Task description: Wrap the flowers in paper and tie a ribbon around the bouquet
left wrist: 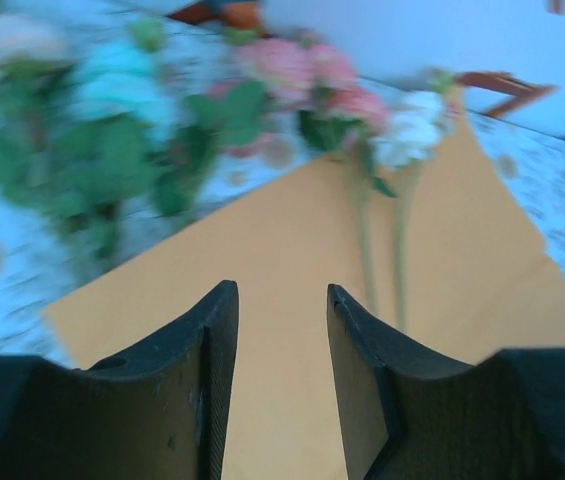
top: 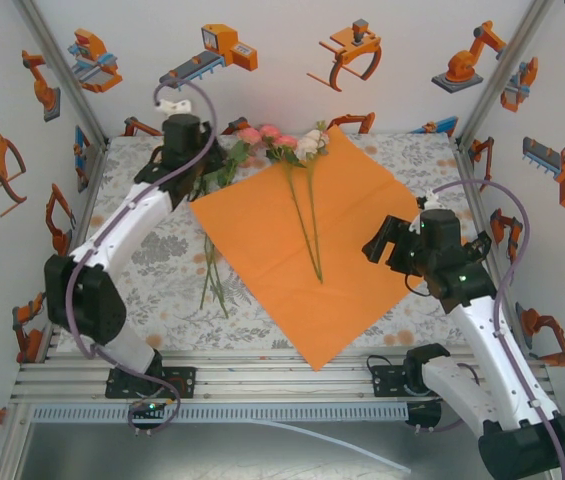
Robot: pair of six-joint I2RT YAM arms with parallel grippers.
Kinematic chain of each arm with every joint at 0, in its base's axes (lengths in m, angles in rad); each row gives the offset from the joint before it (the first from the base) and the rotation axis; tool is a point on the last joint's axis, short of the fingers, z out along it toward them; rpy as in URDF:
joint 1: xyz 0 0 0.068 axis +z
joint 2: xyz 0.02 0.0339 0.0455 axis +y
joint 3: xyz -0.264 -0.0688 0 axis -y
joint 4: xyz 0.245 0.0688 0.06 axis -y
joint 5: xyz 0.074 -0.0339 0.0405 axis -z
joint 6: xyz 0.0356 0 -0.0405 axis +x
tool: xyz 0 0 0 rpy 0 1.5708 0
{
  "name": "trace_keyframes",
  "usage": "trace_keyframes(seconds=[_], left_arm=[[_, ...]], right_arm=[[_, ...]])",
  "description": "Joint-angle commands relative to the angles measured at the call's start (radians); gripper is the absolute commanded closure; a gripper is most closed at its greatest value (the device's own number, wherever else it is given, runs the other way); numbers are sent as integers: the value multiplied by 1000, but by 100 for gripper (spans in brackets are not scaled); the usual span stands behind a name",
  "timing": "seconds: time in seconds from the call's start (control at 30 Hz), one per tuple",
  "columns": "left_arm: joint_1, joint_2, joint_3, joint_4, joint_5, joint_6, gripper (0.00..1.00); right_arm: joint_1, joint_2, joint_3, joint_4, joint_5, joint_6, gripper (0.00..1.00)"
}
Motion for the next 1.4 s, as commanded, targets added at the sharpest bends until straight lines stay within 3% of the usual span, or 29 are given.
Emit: trace_keyframes(seconds=[0.0,0.2,0.43,0.6,0.73,0.83,0.97,1.37], left_arm=[[79,-69,-146,-44,-17,-32,58],[178,-98,-292,-122,110,-51,61],[189,-10,-373,-91,272,-28,66],[189,70,-363,-91,290,-6,66],[189,121,-352,-104,292,-6,66],[191,141,-354,-100,305,-7,66],[191,181,-337,-121,325,8,69],[191,240,-324,-119,386,26,68]], right_arm=[[5,11,-5,39,-8,10,24],[5,27,-7,51,-17,9,24],[5,36,0,53,-26,8,24],[5,34,0,63,-56,6,25],[5,37,-17,197,-280,-6,25],[6,30,-33,288,-347,28,24],[10,18,-49,370,-364,96,24],[14,14,-56,340,-324,97,24]])
